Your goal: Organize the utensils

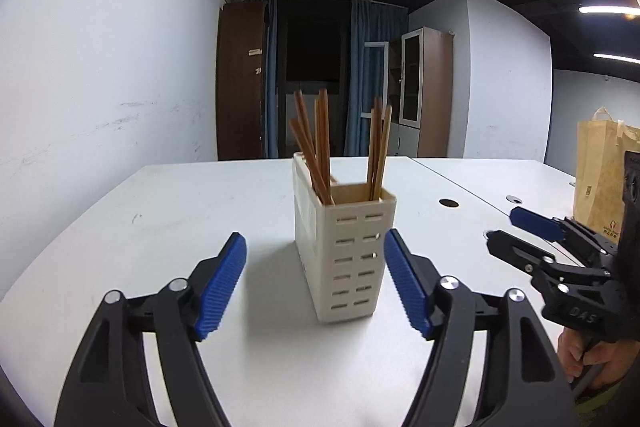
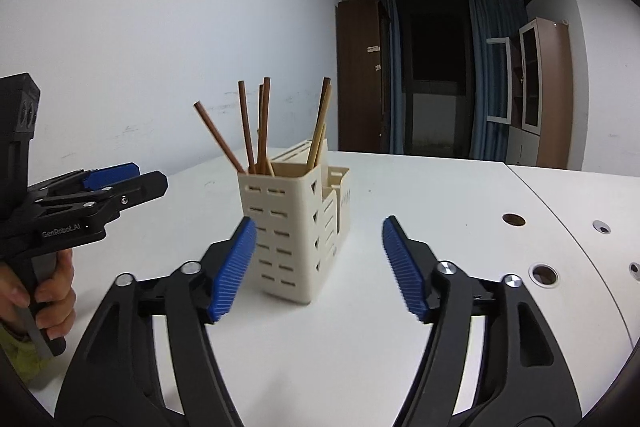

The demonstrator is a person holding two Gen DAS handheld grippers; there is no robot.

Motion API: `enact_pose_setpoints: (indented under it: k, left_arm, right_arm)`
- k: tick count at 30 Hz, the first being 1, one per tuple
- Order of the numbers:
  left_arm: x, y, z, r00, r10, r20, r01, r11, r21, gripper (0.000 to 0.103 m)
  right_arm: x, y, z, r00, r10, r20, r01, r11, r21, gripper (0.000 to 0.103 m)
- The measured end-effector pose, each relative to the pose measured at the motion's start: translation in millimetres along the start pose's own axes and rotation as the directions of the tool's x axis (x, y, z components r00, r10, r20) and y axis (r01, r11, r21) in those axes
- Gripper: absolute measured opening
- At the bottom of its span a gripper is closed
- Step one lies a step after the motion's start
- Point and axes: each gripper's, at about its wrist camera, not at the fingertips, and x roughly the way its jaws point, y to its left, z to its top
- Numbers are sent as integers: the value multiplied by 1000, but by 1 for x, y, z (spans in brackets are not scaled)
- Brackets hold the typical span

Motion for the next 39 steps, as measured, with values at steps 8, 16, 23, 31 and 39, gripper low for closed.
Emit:
enact_pose_setpoints:
  k: [8,16,23,31,39]
  left_arm:
    - [-12,-1,-18,1000,-4,7,4,1000,6,82]
    - [-23,-1,-29,1000,-17,11,17,1000,3,90]
    - [-26,-5,-47,1000,-8,0,8,999,39,97]
    - [-26,-4,-49,1000,-6,-7,6,999,40,97]
    - [-24,-7,-51,1000,10,-19,-8,998,58,97]
  right_arm:
    - [-15,4,-14,1000,9,-8,-9,1000,-7,77]
    - [-23,6,-33,1000,25,-19,-25,1000,16,88]
    - [-30,7,-38,999,30,-10,-30,999,13,94]
    - [-30,10,-41,999,32,-14,-32,999,-5,95]
    - [-29,12,-42,999,34,-24,-34,999,-11,95]
